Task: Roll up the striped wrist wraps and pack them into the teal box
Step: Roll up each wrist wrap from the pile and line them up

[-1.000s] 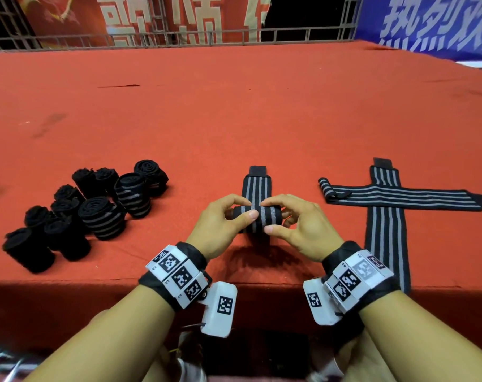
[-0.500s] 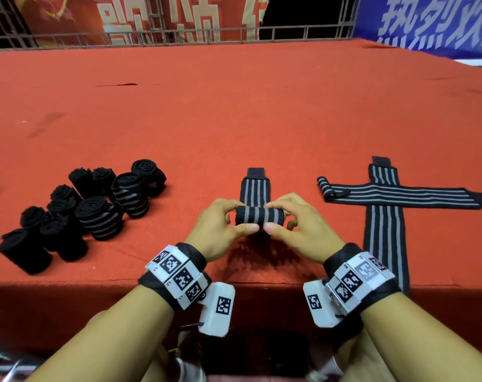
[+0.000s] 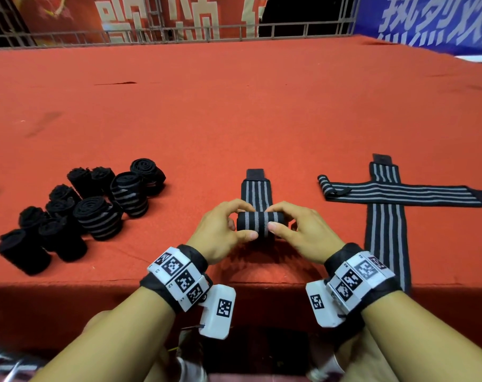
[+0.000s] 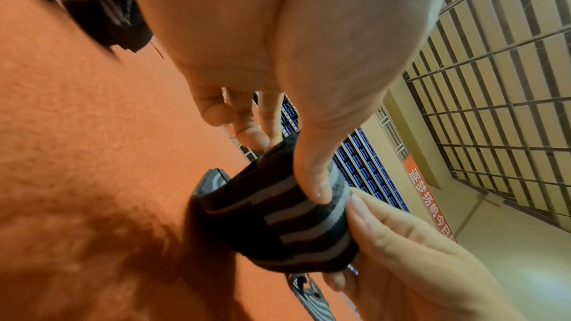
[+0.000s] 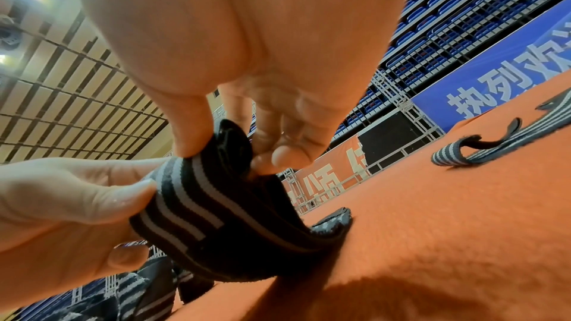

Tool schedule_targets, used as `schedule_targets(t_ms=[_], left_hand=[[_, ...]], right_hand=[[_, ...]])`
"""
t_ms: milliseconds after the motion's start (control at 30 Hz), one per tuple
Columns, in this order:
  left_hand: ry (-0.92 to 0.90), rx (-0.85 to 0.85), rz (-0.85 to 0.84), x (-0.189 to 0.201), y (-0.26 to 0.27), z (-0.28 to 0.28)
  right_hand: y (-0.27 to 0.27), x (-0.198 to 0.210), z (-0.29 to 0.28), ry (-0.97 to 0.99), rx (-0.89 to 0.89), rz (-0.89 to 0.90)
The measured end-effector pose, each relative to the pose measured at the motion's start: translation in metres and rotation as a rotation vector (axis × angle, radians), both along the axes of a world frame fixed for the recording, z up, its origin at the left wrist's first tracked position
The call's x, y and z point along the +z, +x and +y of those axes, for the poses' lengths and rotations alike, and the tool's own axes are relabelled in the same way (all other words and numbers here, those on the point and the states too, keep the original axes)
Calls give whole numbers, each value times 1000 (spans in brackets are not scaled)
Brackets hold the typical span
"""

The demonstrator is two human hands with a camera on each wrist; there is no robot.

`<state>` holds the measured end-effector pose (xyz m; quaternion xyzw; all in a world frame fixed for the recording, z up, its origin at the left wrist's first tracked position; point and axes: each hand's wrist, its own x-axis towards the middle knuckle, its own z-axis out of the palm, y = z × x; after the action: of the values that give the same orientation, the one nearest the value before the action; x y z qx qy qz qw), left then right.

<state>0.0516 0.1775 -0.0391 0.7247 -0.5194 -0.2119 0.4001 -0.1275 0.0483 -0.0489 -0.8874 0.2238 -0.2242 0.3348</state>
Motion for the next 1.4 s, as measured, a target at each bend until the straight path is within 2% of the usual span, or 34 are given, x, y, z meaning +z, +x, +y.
schedule_targets(t_ms=[267,567,833,1067,1267,1400], left_hand=[[32,-10,7,-8,5,-5],[63,16,40,-15,7,-5],[19,-2,3,-14,3,-4],[126,-19,22,-22,5,-10],[244,-32,22,-31,8,-14],[214,-52,-39,-34,6,-11]], right_hand=[[2,-2,0,20,23,-25],[3,-6,-2,-47,32,-21],[5,-14,-4,68,-3,-39],[2,-22,-2,81,-1,3],[7,-30,-2,40,-6,126],[8,-31,-4,35,-22,221]])
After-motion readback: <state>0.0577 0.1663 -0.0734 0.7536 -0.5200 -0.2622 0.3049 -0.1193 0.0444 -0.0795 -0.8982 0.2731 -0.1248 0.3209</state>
